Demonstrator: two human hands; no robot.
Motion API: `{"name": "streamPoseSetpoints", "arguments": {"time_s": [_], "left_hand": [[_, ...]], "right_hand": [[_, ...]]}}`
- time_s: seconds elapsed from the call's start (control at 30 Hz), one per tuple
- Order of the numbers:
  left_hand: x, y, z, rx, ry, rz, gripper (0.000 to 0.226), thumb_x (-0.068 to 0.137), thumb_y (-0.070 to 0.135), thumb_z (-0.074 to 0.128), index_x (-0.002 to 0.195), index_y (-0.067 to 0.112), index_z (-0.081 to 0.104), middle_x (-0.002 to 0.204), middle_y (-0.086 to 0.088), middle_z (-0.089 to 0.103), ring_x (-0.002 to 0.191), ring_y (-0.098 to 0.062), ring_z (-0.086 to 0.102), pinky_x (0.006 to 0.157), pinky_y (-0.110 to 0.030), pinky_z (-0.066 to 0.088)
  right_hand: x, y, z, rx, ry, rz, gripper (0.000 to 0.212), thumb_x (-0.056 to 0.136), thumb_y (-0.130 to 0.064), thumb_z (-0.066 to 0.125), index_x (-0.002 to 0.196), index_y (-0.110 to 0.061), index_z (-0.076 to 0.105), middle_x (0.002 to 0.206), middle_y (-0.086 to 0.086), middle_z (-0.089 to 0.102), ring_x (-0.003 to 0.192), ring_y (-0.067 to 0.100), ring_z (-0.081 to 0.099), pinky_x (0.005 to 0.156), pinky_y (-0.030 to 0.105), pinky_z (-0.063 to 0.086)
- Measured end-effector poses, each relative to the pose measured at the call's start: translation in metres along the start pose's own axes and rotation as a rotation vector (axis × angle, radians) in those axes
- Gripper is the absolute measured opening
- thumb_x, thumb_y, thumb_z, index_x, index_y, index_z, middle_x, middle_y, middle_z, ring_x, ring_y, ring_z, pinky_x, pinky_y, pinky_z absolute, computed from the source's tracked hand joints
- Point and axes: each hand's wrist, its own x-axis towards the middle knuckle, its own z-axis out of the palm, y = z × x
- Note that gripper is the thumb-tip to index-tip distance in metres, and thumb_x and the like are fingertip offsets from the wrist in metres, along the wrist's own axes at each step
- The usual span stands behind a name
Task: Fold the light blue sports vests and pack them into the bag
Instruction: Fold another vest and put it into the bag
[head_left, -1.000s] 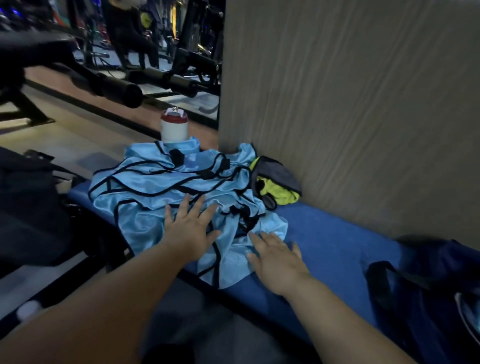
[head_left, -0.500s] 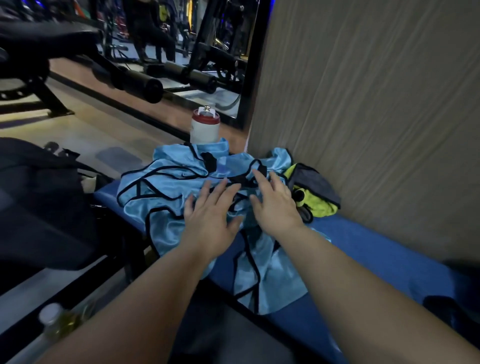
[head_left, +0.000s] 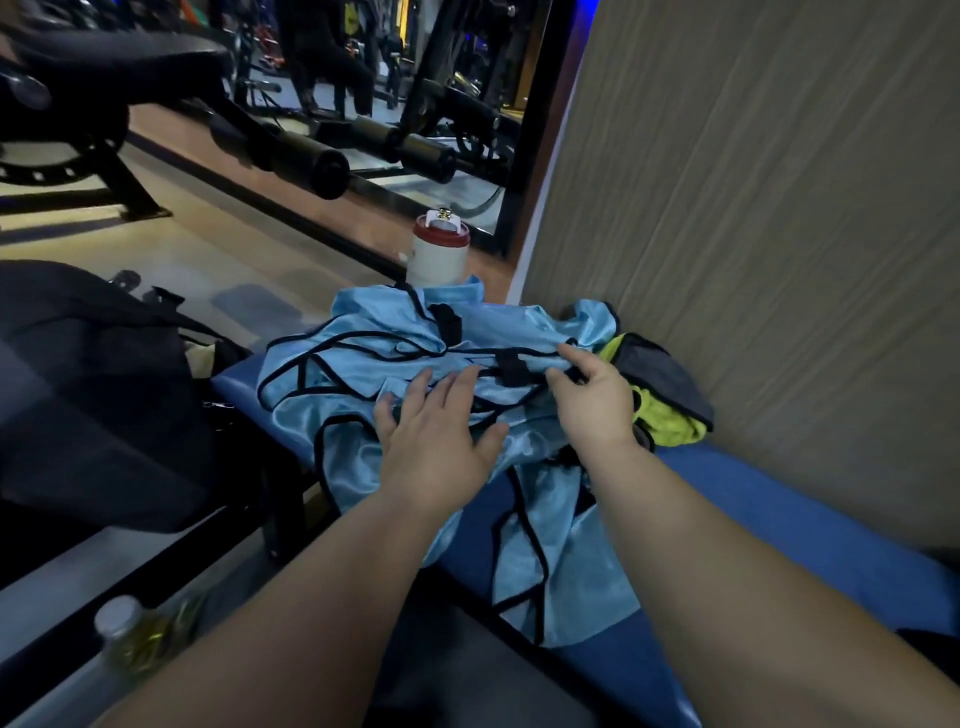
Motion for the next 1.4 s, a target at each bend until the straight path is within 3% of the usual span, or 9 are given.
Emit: {"name": "streamPoseSetpoints", "arguments": {"time_s": [0.17,0.27,0.5,0.63,0.9,1.03,1.17,1.3,1.4], "left_hand": [[-0.005,0.010,0.003,-0.028,0.043,0.049,0.066,0.094,0.061,0.035,0.151,0.032,0.020,0.157,0.009,0.026,0.149,-0.015,0.002,0.116,-0.049,-0.004],[-0.008,0.017,0.005,-0.044,0.167,0.094,0.067,0.091,0.066,0.029,0.147,0.028,0.032,0.152,0.004,0.035,0.145,-0.018,0.014,0.114,-0.047,0.000],[-0.018,0.042,0.005,-0.310,0.408,0.280,0.048,0.090,0.060,0.038,0.118,0.023,0.049,0.124,0.001,0.049,0.124,-0.020,0.039,0.108,-0.043,0.019],[-0.027,0.061,0.008,-0.384,0.282,0.350,0.061,0.088,0.064,0.032,0.133,0.024,0.044,0.137,0.002,0.044,0.134,-0.018,0.030,0.112,-0.045,0.017],[-0.052,0.099,0.031,-0.140,-0.237,0.429,0.089,0.070,0.083,0.003,0.149,0.044,0.014,0.158,0.013,0.018,0.147,-0.008,-0.003,0.118,-0.042,-0.005],[-0.066,0.112,0.046,0.012,-0.373,0.456,0.084,0.075,0.083,0.006,0.148,0.044,0.017,0.157,0.016,0.021,0.147,-0.010,0.000,0.117,-0.044,0.000],[-0.078,0.125,0.049,0.076,-0.350,0.488,0.091,0.068,0.078,-0.003,0.147,0.042,0.024,0.150,0.016,0.033,0.142,-0.012,0.012,0.112,-0.041,0.010],[-0.080,0.131,0.054,0.026,-0.259,0.464,0.080,0.076,0.076,0.014,0.144,0.038,0.035,0.147,0.013,0.037,0.138,-0.017,0.023,0.109,-0.042,0.017],[-0.082,0.133,0.060,0.011,-0.269,0.445,0.056,0.094,0.059,0.042,0.145,0.037,0.033,0.150,0.011,0.033,0.139,-0.019,0.023,0.110,-0.043,0.019]], "right_hand": [[-0.017,0.004,-0.029,0.282,0.281,0.046,0.021,0.091,-0.022,0.068,0.111,-0.027,0.072,0.097,-0.006,0.067,0.084,0.008,0.059,0.090,0.027,0.051],[-0.026,0.001,-0.058,0.501,0.465,0.078,0.013,0.089,-0.015,0.071,0.099,-0.024,0.073,0.092,-0.012,0.070,0.081,-0.006,0.064,0.078,0.007,0.047],[-0.061,0.017,-0.127,0.635,0.665,0.046,0.020,0.090,-0.006,0.066,0.088,-0.026,0.069,0.091,-0.011,0.070,0.082,-0.005,0.066,0.077,0.009,0.049],[-0.084,0.033,-0.154,0.627,0.709,0.046,0.020,0.092,0.000,0.061,0.088,-0.020,0.064,0.083,-0.006,0.065,0.070,-0.007,0.062,0.071,0.009,0.045],[-0.128,0.070,-0.211,0.531,0.827,0.111,0.025,0.091,-0.006,0.062,0.082,-0.029,0.061,0.087,-0.002,0.064,0.087,0.019,0.058,0.093,0.043,0.050],[-0.147,0.091,-0.239,0.349,0.789,0.229,0.023,0.086,-0.013,0.059,0.081,-0.036,0.058,0.087,0.001,0.067,0.079,0.022,0.061,0.089,0.052,0.053],[-0.170,0.101,-0.257,0.077,0.673,0.302,0.028,0.084,-0.007,0.057,0.093,-0.032,0.051,0.095,0.002,0.062,0.095,0.033,0.062,0.087,0.045,0.050],[-0.190,0.092,-0.249,-0.397,0.597,-0.078,0.030,0.078,-0.026,0.059,0.106,-0.018,0.065,0.105,0.000,0.064,0.103,0.024,0.054,0.090,0.043,0.044],[-0.198,0.090,-0.224,-0.569,0.168,-0.267,0.045,0.079,-0.058,0.053,0.104,-0.023,0.068,0.105,-0.004,0.063,0.104,0.020,0.054,0.094,0.039,0.045]]}}
